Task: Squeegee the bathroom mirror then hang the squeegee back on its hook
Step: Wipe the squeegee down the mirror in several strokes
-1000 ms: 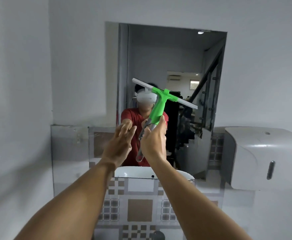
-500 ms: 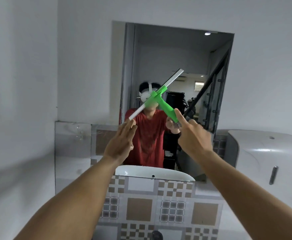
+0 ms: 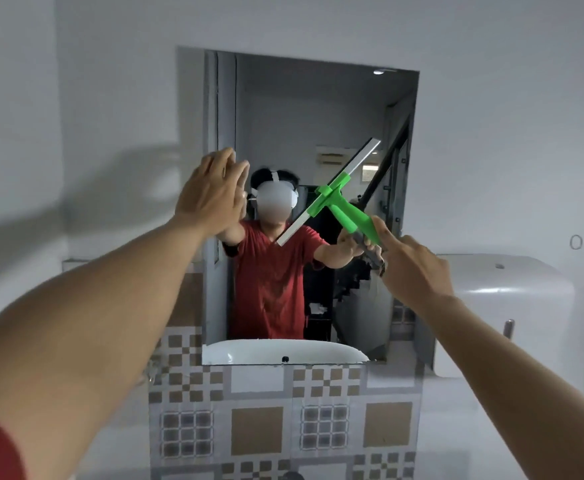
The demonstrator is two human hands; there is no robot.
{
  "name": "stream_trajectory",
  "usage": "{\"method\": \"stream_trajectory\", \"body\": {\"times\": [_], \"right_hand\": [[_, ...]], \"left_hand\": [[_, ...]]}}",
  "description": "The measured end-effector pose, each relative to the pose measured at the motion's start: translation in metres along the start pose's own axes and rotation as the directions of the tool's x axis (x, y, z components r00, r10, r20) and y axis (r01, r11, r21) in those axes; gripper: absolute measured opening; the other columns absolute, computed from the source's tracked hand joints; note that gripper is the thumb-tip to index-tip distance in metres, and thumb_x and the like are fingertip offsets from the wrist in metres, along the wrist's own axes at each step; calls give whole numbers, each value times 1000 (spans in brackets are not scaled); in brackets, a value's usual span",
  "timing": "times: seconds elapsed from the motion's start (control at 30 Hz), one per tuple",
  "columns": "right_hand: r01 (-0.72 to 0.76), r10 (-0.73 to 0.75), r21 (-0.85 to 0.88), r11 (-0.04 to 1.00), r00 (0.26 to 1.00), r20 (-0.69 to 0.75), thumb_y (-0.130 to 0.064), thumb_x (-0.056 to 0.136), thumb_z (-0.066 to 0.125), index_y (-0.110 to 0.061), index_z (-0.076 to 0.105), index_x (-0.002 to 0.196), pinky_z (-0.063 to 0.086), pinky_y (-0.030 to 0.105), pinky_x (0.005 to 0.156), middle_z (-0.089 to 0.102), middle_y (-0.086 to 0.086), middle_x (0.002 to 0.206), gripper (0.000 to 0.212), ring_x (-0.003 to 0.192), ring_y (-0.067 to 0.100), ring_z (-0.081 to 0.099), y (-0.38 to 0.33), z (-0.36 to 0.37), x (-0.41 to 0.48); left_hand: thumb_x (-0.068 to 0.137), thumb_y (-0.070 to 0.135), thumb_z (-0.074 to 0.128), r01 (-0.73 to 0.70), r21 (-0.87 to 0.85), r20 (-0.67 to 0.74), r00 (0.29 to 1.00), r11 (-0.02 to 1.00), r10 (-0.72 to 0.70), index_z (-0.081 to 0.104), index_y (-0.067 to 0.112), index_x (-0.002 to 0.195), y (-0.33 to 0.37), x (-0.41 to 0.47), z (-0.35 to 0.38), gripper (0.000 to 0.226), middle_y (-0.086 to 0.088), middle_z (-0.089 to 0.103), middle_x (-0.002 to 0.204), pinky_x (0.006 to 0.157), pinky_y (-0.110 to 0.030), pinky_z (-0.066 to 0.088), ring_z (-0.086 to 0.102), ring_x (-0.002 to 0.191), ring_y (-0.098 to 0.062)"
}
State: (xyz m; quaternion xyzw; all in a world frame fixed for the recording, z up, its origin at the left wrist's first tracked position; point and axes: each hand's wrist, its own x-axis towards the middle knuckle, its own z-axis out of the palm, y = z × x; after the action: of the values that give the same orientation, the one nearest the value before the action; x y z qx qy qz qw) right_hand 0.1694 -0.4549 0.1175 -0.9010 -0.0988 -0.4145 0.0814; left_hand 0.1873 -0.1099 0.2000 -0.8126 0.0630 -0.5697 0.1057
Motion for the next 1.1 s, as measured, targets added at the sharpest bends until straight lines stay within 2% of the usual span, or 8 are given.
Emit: {"method": "stream_trajectory", "body": {"times": [0.13,0.3,0.43,0.57,0.7,0.83,0.97,1.1], "right_hand": [[-113,111,112,987,994,22,-9,90,56,-42,14,158,57,40,62,63,9,100,87,77,30,62,-1,20,-22],[-278,269,300,912,960,73,-9,97,52,-33,7,161,42,33,48,61,8,92,81,66,25,57,-35,57,-55],[-391,370,511,765,917,148,-4,95,53,-28,-2,160,56,42,55,67,11,90,88,67,23,61,-88,91,-81],[-435,422,706,559,882,209,2,98,46,-23,-7,160,49,25,47,66,6,94,85,62,13,56,-144,99,-93],[-421,419,812,405,875,244,-15,105,43,-39,-16,157,59,48,61,66,2,92,81,71,19,65,-196,109,-92],[-330,280,802,498,936,212,-17,105,43,-44,-20,153,58,42,73,64,7,110,84,87,18,63,-228,108,-90],[-219,149,608,763,975,164,-18,105,45,-28,-13,159,43,24,54,62,15,123,80,77,16,58,-216,110,-97],[-92,38,395,914,989,142,-10,99,50,-28,-7,160,49,32,51,64,16,117,85,73,22,64,-173,107,-105]], "left_hand": [[89,37,64,-78,56,84,994,995,73,36,14,151,-6,33,-3,72,-21,36,151,105,-54,46,39,132,-42],[87,39,69,-96,67,92,992,993,90,38,16,150,-6,37,-7,74,-19,39,150,106,-52,42,40,128,-44],[86,43,67,-109,63,110,989,992,101,39,18,150,-9,38,-11,74,-16,41,149,104,-49,42,41,126,-43],[85,46,66,-103,48,98,990,993,98,41,21,150,-11,39,-12,74,-13,43,147,101,-48,46,42,126,-39],[84,49,68,-87,31,114,990,996,83,42,24,150,-10,40,-16,75,-11,44,146,96,-48,51,42,127,-38],[84,47,72,-80,10,141,987,997,77,42,24,151,-10,40,-22,76,-10,44,146,96,-46,49,41,128,-38],[85,48,72,-75,0,167,983,997,74,41,25,152,-11,41,-25,78,-9,42,147,94,-46,50,41,129,-36],[84,46,72,-59,-1,166,984,998,59,41,26,152,-8,40,-25,77,-8,41,148,93,-46,50,40,128,-36]]}}
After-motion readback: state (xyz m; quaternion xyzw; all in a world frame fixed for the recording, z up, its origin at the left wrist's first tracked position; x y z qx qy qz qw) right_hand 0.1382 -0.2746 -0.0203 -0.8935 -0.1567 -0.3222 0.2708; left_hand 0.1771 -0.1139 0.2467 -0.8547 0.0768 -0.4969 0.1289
